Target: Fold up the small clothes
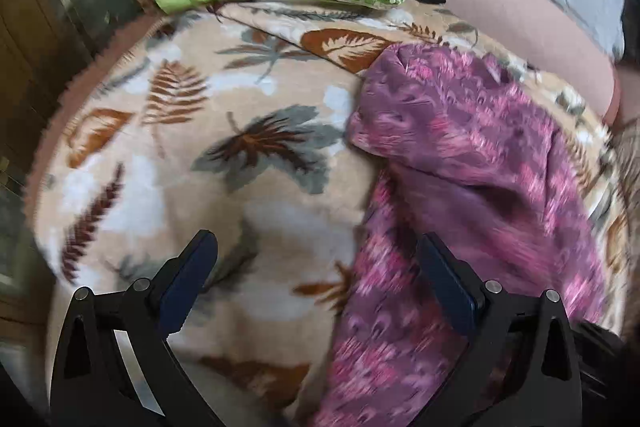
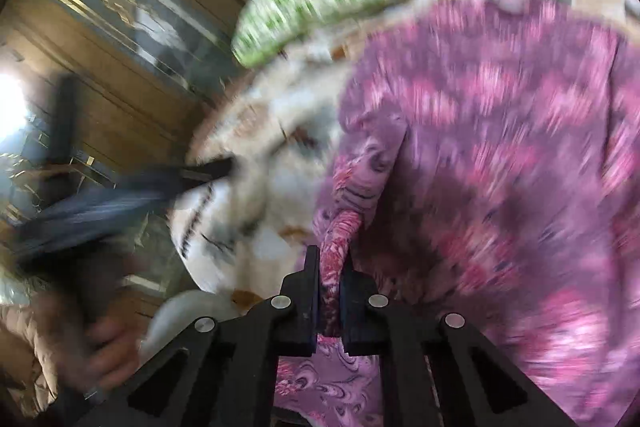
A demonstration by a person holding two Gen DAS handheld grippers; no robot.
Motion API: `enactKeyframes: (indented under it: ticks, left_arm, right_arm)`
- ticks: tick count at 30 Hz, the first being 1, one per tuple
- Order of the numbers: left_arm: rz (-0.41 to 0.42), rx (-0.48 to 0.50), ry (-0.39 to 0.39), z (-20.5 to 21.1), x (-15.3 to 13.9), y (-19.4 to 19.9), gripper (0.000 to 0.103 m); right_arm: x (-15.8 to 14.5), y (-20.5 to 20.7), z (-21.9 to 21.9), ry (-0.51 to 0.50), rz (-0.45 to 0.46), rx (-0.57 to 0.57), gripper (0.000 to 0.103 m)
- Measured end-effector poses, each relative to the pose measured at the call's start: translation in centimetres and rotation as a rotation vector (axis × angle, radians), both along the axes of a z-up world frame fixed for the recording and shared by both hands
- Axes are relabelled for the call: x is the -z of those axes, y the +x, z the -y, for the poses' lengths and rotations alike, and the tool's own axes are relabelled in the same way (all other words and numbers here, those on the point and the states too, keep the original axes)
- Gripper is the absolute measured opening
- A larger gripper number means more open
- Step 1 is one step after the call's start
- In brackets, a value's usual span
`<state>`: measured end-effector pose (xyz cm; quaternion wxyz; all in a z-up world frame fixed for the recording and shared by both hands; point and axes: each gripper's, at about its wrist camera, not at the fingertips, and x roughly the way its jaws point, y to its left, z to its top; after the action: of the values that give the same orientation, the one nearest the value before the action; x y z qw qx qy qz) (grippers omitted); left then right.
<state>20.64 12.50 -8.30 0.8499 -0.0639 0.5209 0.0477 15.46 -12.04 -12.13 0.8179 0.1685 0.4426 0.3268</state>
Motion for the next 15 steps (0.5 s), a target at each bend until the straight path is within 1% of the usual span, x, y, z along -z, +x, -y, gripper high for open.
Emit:
enactKeyframes:
  ticks: [2,4,5,7,9,11,14,15]
  left_arm:
    - [-0.008,-0.004,-0.064,-0.2,0.5,1.6,0.1]
    - [-0.024,0.007,-0.132,0.0,1.4,3.7,0.1]
    - [-0.038,0.005,-0.164,0.1,2.0,4.7,0.1]
    - [-0.065,0.011,-0.248,0.6,3.3,6.9,0.1]
    - [-0.117,-0.001,-0.33,1.0,4.9,8.7,0.1]
    - [-0.143,0.003,-0.4,1.6,5.8,9.7,0.1]
    - [-0.17,0.016,-0.447,2.8,6.6,11.0,0.099]
    - [-0.19,0.011,-0.445,3.2,7.0,11.4,0.091]
  right_arm:
    - [-2.9,-1.2,2.6,0.016,0.066,0.001,0.007]
    - [-4.7,-2.5,4.0,-0.04,0.141,0.002,0.007]
    - [-4.9,-3.0,4.6,-0.099,0.171,0.015,0.007]
    - [-3.8,-3.3,5.0,-0.178,0.17,0.04,0.007]
    - [-1.9,-3.4,4.9,-0.208,0.138,0.049,0.007]
    - [-0.8,-3.8,4.7,-0.228,0.127,0.049,0.007]
    - [-0.2,-4.7,3.8,-0.308,0.162,0.054,0.007]
    - [-0.4,-5.2,3.5,-0.353,0.191,0.055,0.007]
